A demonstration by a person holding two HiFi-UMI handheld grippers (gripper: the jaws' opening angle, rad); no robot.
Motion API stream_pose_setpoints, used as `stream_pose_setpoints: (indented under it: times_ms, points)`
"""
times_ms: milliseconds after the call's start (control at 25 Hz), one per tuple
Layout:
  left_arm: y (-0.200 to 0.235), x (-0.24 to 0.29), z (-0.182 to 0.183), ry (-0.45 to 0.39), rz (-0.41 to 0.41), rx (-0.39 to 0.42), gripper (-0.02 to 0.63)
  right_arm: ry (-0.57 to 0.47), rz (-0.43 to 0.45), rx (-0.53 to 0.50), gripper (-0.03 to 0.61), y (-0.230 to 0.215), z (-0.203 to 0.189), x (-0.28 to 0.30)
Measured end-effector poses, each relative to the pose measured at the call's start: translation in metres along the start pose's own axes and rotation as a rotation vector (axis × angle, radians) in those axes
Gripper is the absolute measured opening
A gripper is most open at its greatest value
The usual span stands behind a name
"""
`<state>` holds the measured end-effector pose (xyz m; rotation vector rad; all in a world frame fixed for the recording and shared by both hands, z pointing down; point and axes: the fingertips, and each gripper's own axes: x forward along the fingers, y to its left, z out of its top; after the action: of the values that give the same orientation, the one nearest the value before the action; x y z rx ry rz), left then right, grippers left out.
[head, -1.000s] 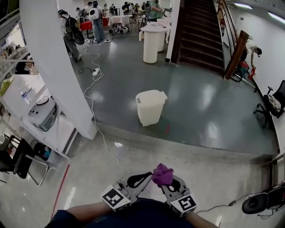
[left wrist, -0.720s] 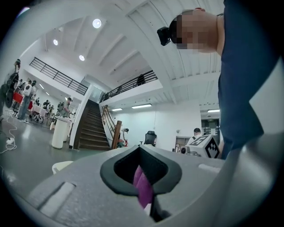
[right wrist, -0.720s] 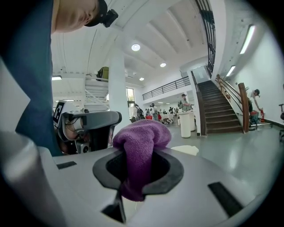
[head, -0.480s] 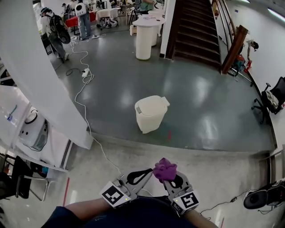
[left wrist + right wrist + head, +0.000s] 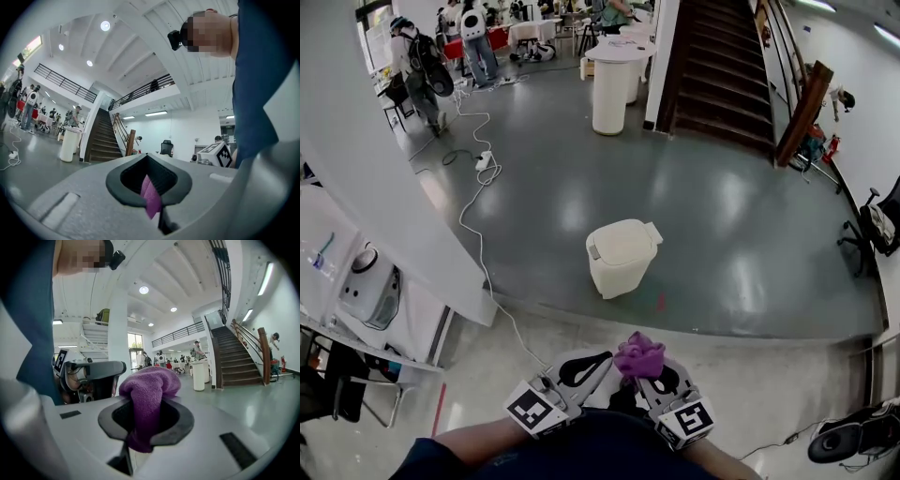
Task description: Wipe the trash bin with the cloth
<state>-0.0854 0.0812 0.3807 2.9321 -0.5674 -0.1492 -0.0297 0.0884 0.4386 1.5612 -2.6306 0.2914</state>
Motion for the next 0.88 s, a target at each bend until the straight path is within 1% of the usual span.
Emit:
stream_pose_setpoints:
  times_ms: [120,240,280,360,520,720,880]
  points:
    - [0.023,0.031,0.004,0.001,0.045,0.016,-0.012,-0.008,0.029,-0.011,0.078,-0.036,0.006,0.017]
    - [0.046,0.069,0.011,-0.023,0.081,0.036,-0.012,-0.019,0.066,-0.024,0.078,-0.077,0.014,0.035]
    - [0.053,0.082,0.009,-0.020,0.090,0.036,-0.012,-0.020,0.078,-0.024,0.078,-0.092,0.016,0.041]
    - [0.066,0.107,0.002,0.002,0.111,0.023,-0.012,-0.012,0.102,-0.018,0.078,-0.120,0.020,0.051]
    - [0.084,0.148,-0.007,0.009,0.142,-0.002,-0.012,0.005,0.155,-0.018,0.078,-0.165,0.018,0.068]
    - [0.110,0.171,-0.018,0.049,0.172,-0.040,-0.012,0.047,0.164,0.000,0.078,-0.192,0.012,0.091]
    - [0.137,0.177,-0.015,0.033,0.150,-0.038,-0.012,0.054,0.156,-0.016,0.078,-0.196,0.016,0.117]
